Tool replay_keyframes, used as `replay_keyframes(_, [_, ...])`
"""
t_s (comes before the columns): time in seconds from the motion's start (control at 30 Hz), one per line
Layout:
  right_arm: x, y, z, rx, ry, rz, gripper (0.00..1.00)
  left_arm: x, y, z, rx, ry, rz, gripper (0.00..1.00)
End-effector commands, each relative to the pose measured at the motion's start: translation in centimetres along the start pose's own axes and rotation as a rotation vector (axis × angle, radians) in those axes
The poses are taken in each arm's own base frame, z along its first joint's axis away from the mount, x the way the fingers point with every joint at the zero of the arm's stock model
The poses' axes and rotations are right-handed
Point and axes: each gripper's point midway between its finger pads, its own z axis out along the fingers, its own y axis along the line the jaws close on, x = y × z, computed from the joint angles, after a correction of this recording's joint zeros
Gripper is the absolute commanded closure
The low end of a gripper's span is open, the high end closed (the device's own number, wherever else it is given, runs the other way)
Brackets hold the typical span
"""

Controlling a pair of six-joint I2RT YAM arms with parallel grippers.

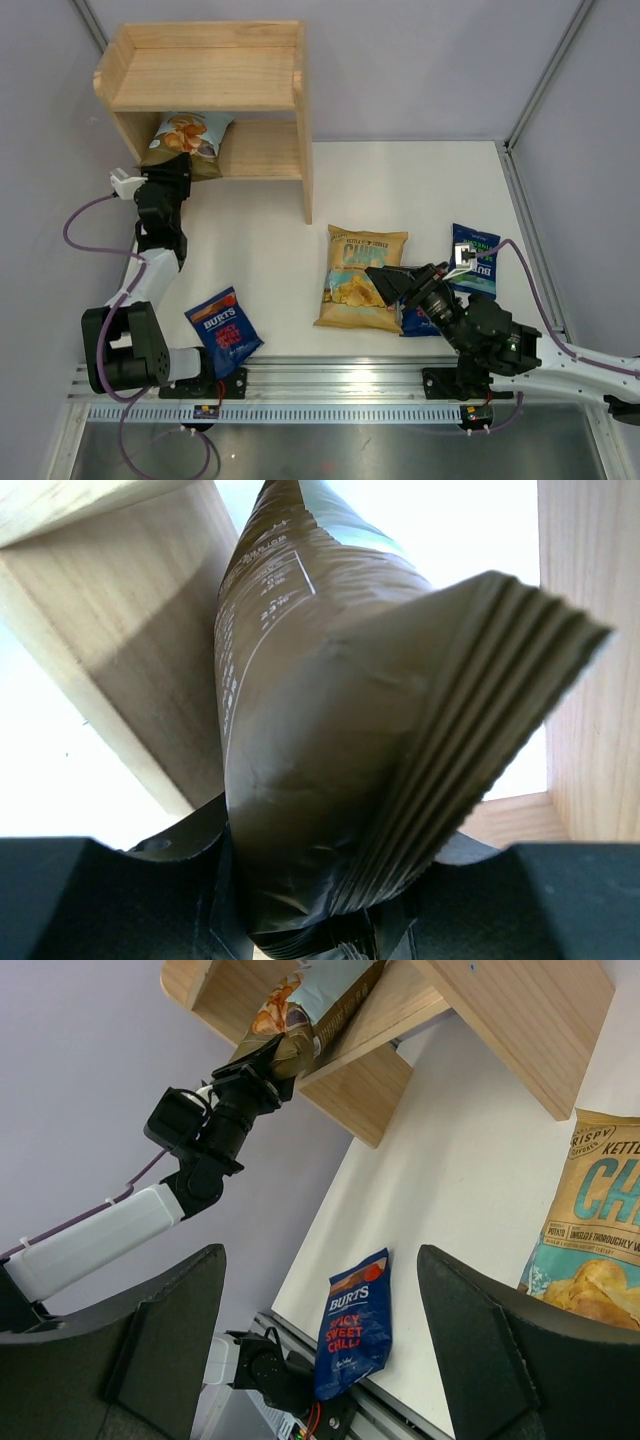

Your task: Place and organize the chips bags onto the shelf

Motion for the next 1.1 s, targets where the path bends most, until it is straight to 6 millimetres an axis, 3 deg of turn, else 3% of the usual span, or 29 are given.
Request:
replay_keyframes(0.0, [-1.2,-0.3,-0.2,0.020,-0.050,0.015,0.15,-0.6,4.5,0.6,-0.202,-0.019,0.054,0.65])
replay_keyframes(0.07, [-1.2,-0.6,-0.3,0.026,-0.053,0.015,0.15,-0.7,5.2,0.3,-0.247,-0.019,0.054,0.58])
replay_keyframes(0.1, [-1.2,-0.7,-0.3,0.027,-0.054,0.016,0.15,-0.8,5.1,0.3,-0.248,-0.025,0.053,0.47])
replay_keyframes(0.23, [-1.0,-0.8,-0.4,0.027,-0.051,0.019,0.15,-0.7,5.1,0.6,-0.265,-0.011,0.075,0.43])
replay_keyframes(0.37, [-1.2,-0.9,-0.5,0.026,-0.056,0.024,0.15,0.1,6.4,0.5,-0.325,0.035,0.092,0.36])
replay_keyframes(0.47, [-1.4,-0.8,-0.5,0.028,-0.059,0.022,0.15,0.2,7.0,-0.3,-0.346,0.039,0.095,0.36])
replay_keyframes(0.77, [-1.3,-0.9,-0.5,0.032,-0.055,0.022,0.15,0.7,6.3,-1.4,-0.388,0.096,0.076,0.38])
replay_keyframes(1.07, [-1.4,-1.0,-0.7,0.030,-0.053,0.032,0.15,1.2,6.2,-0.9,-0.420,0.121,0.025,0.60])
